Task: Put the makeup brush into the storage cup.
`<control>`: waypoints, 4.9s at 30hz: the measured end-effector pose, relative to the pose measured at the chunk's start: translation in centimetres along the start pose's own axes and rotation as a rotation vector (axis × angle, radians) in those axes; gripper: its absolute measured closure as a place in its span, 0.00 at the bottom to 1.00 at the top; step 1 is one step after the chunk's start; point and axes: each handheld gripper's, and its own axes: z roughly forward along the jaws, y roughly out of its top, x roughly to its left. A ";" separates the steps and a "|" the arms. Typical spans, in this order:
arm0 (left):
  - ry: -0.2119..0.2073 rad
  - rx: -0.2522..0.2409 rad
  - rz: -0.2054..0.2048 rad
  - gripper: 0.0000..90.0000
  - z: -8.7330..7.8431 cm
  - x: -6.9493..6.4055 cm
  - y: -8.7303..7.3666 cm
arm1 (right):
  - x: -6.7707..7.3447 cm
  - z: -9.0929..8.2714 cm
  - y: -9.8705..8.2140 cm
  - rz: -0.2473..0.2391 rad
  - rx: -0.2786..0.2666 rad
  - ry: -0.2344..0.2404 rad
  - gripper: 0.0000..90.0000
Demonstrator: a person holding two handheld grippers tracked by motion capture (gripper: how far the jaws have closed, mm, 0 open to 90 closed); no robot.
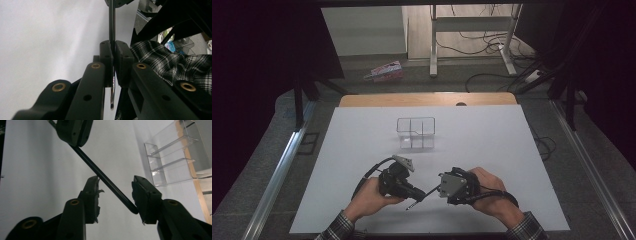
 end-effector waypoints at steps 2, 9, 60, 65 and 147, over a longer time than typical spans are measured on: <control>0.001 0.001 0.000 0.95 0.0 0.0 0.0 | 0.0 0.1 0.0 -0.015 -0.003 0.008 0.67; 0.055 -0.030 -0.003 0.94 -0.5 0.0 -0.1 | 0.5 0.3 -0.1 -0.065 0.046 0.076 0.87; 0.371 -0.380 -0.164 0.12 -5.1 0.9 -5.2 | -0.7 -0.6 -3.6 0.392 0.017 0.077 0.95; 0.364 -0.415 -0.174 0.14 -5.2 0.8 -5.7 | -0.7 -0.7 -3.7 0.420 -0.006 0.067 0.95; 0.078 -0.601 -0.193 0.95 -5.8 0.9 -4.6 | 0.5 1.3 -1.5 0.648 -0.218 0.131 0.55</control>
